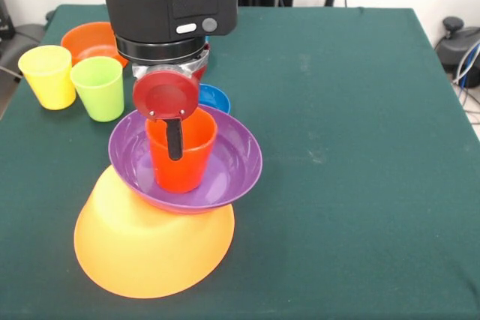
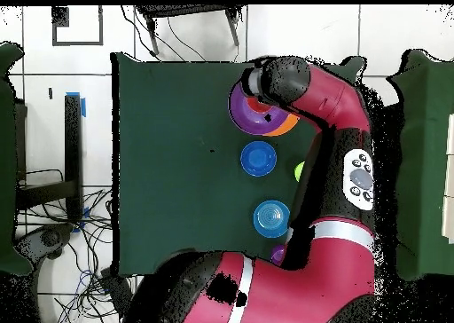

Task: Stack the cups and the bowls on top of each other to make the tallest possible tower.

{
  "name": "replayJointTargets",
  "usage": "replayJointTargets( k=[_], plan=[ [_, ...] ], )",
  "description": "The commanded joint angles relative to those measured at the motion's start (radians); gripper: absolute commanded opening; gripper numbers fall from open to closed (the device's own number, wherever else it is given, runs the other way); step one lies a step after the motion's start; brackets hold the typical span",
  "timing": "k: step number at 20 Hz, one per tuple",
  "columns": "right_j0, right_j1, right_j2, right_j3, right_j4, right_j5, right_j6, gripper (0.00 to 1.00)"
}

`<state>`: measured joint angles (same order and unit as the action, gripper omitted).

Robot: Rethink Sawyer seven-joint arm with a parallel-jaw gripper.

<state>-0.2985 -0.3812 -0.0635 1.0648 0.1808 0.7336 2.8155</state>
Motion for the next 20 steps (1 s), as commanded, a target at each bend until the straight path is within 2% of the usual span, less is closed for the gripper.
replayJointTargets(
  k=[1, 8, 14, 20],
  plan=[
    [0.001, 0.016, 0.042, -0.015, -0.053, 0.047, -0.066, 0.0],
    [-0.016, 0.0, 0.046, 0.023, -0.047, 0.026, -0.073, 0.0],
    [-0.077, -0.008, 0.051, -0.015, -0.069, 0.078, -0.162, 0.0],
    [-0.107, -0.029, 0.054, -0.032, -0.081, 0.126, -0.195, 0.0]
  ],
)
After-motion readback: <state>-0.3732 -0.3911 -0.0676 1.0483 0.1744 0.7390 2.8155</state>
